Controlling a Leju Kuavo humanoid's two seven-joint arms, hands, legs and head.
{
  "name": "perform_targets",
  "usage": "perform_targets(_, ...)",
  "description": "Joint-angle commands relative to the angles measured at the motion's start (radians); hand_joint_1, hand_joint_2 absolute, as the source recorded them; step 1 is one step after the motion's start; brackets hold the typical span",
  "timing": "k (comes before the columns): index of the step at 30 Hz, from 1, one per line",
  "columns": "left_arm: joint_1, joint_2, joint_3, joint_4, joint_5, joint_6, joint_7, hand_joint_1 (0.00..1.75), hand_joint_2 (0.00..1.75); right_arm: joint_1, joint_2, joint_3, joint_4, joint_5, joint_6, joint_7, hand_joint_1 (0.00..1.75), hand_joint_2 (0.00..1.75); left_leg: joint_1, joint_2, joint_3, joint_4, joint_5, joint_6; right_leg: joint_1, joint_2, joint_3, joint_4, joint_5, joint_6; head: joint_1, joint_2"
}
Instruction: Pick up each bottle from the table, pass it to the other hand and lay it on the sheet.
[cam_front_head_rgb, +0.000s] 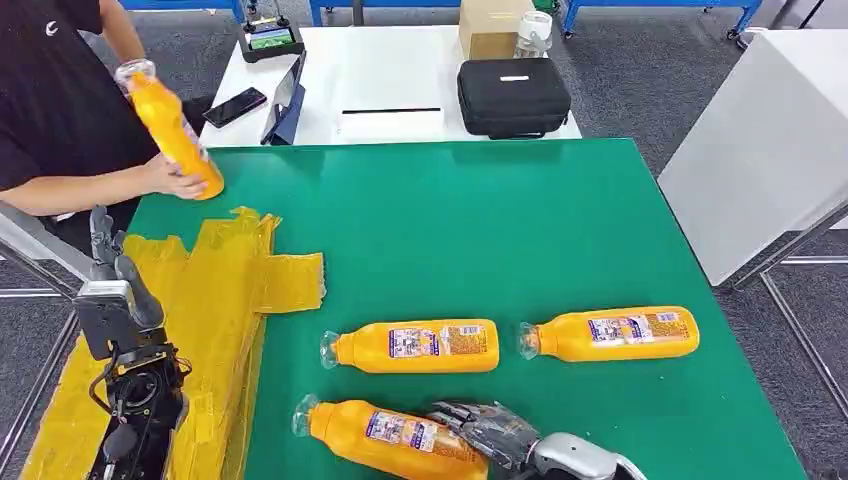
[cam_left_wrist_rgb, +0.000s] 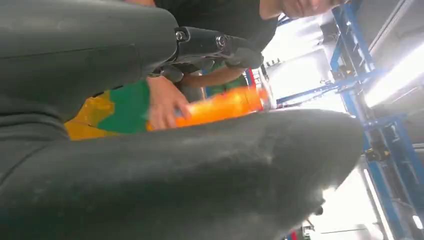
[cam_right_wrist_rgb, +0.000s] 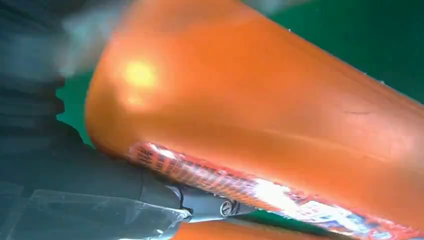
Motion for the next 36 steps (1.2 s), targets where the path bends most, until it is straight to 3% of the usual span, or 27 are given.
perform_targets(1, -0.049, -0.005, -0.015, 0.068, 0.018, 0.001, 0.0, 0.0, 0.0, -0.074, 0.059, 0.126, 0.216, -0.004, 0.027, 0.014, 1.75, 1.75, 0.001, 0.0, 0.007, -0.002, -0.001, -0.003, 0.002, -0.003, 0.007, -0.003, 0.0, -0.001, 0.0, 0.0)
perform_targets(9, -0.054, -0.006, -0.019, 0.078, 0.032, -0.003, -0.005, 0.0, 0.0, -0.08, 0.039, 0.135, 0.213, -0.036, 0.012, 0.03, 1.75, 1.75, 0.001, -0.002, 0.011, -0.002, -0.003, -0.005, 0.002, -0.004, 0.002, -0.003, -0.003, -0.004, 0.0, 0.0)
perform_targets(10, -0.054, -0.006, -0.019, 0.078, 0.032, -0.003, -0.005, 0.0, 0.0, -0.08, 0.039, 0.135, 0.213, -0.036, 0.012, 0.03, 1.75, 1.75, 0.002, -0.003, 0.013, -0.003, -0.004, -0.006, 0.003, -0.009, 0.005, -0.005, -0.005, -0.004, 0.0, 0.0)
perform_targets(11, -0.054, -0.006, -0.019, 0.078, 0.032, -0.003, -0.005, 0.0, 0.0, -0.08, 0.039, 0.135, 0.213, -0.036, 0.012, 0.03, 1.75, 1.75, 0.001, -0.002, 0.012, -0.002, -0.004, -0.005, 0.002, -0.004, 0.003, -0.003, -0.004, -0.004, 0.0, 0.0)
perform_targets(17, -0.058, 0.001, -0.015, 0.089, 0.043, -0.004, -0.008, 0.0, 0.0, -0.076, 0.041, 0.098, 0.197, -0.06, -0.013, 0.049, 1.75, 1.75, 0.001, -0.003, 0.013, -0.002, -0.004, -0.005, 0.001, -0.006, 0.014, -0.003, -0.005, -0.004, 0.0, 0.0)
perform_targets(31, -0.052, 0.003, -0.009, 0.083, 0.058, -0.004, -0.015, 0.0, 0.0, -0.075, 0.046, 0.093, 0.198, -0.055, -0.011, 0.055, 1.75, 1.75, 0.0, -0.001, 0.011, -0.002, -0.004, -0.005, 0.001, -0.003, 0.008, -0.003, -0.003, -0.004, 0.0, 0.0)
perform_targets(32, -0.047, 0.003, -0.006, 0.076, 0.061, -0.004, -0.015, 0.0, 0.0, -0.076, 0.047, 0.088, 0.194, -0.051, -0.019, 0.057, 0.82, 1.75, 0.0, -0.001, 0.01, -0.002, -0.004, -0.004, 0.001, -0.002, 0.007, -0.002, -0.003, -0.004, 0.0, 0.0)
perform_targets(33, -0.043, 0.002, -0.004, 0.073, 0.063, -0.003, -0.016, 0.0, 0.0, -0.073, 0.049, 0.082, 0.193, -0.05, -0.027, 0.059, 0.0, 1.75, 0.001, -0.002, 0.011, -0.002, -0.004, -0.005, 0.001, -0.004, 0.008, -0.003, -0.004, -0.004, 0.0, 0.0)
perform_targets(34, -0.036, 0.002, -0.001, 0.066, 0.065, -0.002, -0.016, 0.0, 0.0, -0.072, 0.052, 0.078, 0.191, -0.05, -0.03, 0.062, 0.0, 1.75, 0.0, -0.001, 0.011, -0.002, -0.004, -0.005, 0.001, -0.003, 0.008, -0.002, -0.004, -0.004, 0.0, 0.0)
perform_targets(35, -0.031, 0.001, 0.001, 0.059, 0.067, -0.002, -0.017, 0.0, 0.0, -0.071, 0.051, 0.076, 0.188, -0.034, -0.035, 0.08, 0.0, 0.0, 0.0, 0.0, 0.01, -0.001, -0.004, -0.004, 0.001, -0.001, 0.007, -0.002, -0.003, -0.004, 0.0, 0.0)
perform_targets(36, -0.028, 0.001, 0.002, 0.056, 0.068, -0.003, -0.017, 0.0, 0.0, -0.072, 0.051, 0.078, 0.186, -0.027, -0.037, 0.084, 0.0, 0.0, 0.001, 0.0, 0.011, -0.002, -0.004, -0.005, 0.001, -0.003, 0.011, -0.003, -0.003, -0.004, 0.0, 0.0)
